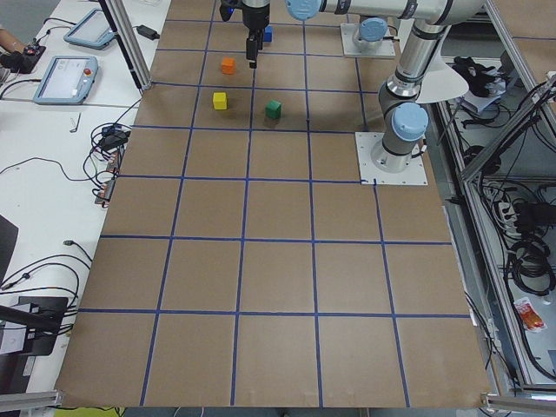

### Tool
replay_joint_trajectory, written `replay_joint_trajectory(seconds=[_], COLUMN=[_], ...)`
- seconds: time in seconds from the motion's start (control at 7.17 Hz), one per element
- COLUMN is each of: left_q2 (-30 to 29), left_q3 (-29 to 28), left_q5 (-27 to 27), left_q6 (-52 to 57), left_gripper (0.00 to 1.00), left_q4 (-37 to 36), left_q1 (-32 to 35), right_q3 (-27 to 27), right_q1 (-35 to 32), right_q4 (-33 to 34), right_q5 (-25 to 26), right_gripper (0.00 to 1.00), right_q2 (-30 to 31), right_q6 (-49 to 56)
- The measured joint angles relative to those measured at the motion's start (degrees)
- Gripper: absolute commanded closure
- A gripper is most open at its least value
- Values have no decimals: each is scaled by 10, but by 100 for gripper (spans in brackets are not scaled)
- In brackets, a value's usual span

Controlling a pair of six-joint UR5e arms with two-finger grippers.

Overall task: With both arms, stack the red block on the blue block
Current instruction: 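Carry the red cube with the right gripper over the blue cube, then lower the red cube onto the blue cube and open the right gripper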

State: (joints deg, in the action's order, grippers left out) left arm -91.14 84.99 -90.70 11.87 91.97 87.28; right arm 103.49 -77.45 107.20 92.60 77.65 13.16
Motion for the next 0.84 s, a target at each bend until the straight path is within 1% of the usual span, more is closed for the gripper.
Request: replay_joint_trajectory(seconds=[0.14,0.28,0.84], left_q2=[0,0,0], left_q3=[0,0,0], left_q5=[0,0,0], left_q6=[0,0,0], left_gripper=[0,0,0], left_q4=[0,0,0], left_q1=[0,0,0], right_q3=[24,37,49], right_q1=[9,13,11], right_q4=[35,51,54], right_q5=[0,-2,-10], right_gripper=[100,100,100], right_q2=[1,1,2], right_q6=[9,11,6])
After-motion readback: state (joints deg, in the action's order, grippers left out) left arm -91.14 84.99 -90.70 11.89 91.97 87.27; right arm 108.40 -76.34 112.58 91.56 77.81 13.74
